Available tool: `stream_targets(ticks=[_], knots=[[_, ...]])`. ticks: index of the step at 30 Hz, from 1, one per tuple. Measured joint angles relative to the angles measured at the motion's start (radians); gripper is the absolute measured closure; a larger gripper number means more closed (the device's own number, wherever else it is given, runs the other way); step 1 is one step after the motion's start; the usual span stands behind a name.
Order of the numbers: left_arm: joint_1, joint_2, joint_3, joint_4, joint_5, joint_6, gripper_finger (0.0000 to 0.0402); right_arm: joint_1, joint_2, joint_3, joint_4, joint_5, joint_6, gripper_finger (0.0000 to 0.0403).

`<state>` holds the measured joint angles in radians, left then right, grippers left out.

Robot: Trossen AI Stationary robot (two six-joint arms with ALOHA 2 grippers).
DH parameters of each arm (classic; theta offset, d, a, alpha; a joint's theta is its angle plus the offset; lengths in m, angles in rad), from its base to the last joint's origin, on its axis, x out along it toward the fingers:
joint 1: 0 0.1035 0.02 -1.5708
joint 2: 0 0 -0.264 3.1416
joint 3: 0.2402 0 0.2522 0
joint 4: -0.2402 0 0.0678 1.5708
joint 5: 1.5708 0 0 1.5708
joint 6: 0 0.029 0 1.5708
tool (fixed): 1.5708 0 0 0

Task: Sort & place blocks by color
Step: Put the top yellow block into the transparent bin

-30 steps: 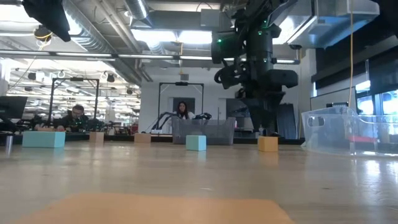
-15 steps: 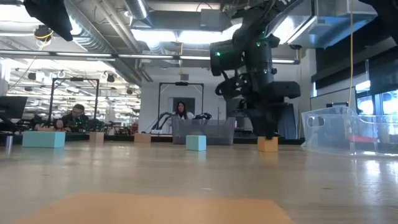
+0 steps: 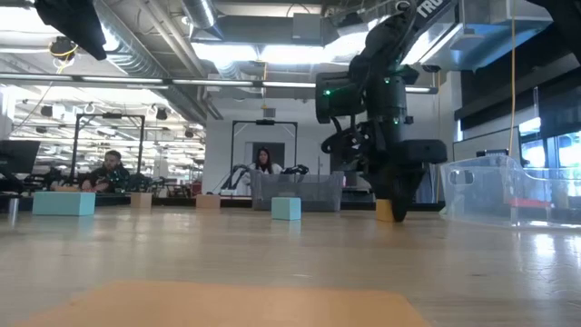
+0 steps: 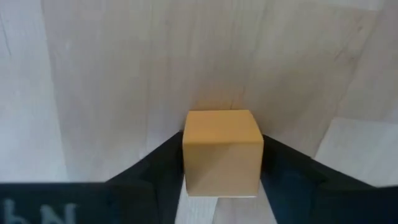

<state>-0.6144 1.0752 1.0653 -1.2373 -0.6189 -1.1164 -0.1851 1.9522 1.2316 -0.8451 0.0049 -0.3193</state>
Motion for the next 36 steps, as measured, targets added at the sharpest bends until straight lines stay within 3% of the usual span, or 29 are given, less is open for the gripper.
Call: stream_targets(ticks=[3, 14, 17, 29, 36], knots=[[0.0, 0.0, 0.0, 0.0, 0.0, 0.0, 0.0192, -0.002, -0.003, 0.0, 0.0, 0.0, 0.005, 0.0269], [0.0, 0.0, 0.0, 0.0, -0.001, 0.0, 0.0192, -0.002, -0.064, 0.001, -0.046, -0.046, 0.047, 0.0268], [0.0, 0.0, 0.0, 0.0, -0.001, 0.0, 0.0192, -0.002, -0.095, 0.02, -0.139, -0.052, 0.055, 0.0268], [0.0, 0.0, 0.0, 0.001, -0.031, 0.001, 0.0192, 0.021, -0.345, 0.137, -0.49, -0.05, 0.252, 0.0268], [0.013, 0.0, 0.0, 0.001, -0.063, 0.002, 0.0192, 0.046, -0.541, 0.133, -0.604, 0.02, 0.453, 0.0268]])
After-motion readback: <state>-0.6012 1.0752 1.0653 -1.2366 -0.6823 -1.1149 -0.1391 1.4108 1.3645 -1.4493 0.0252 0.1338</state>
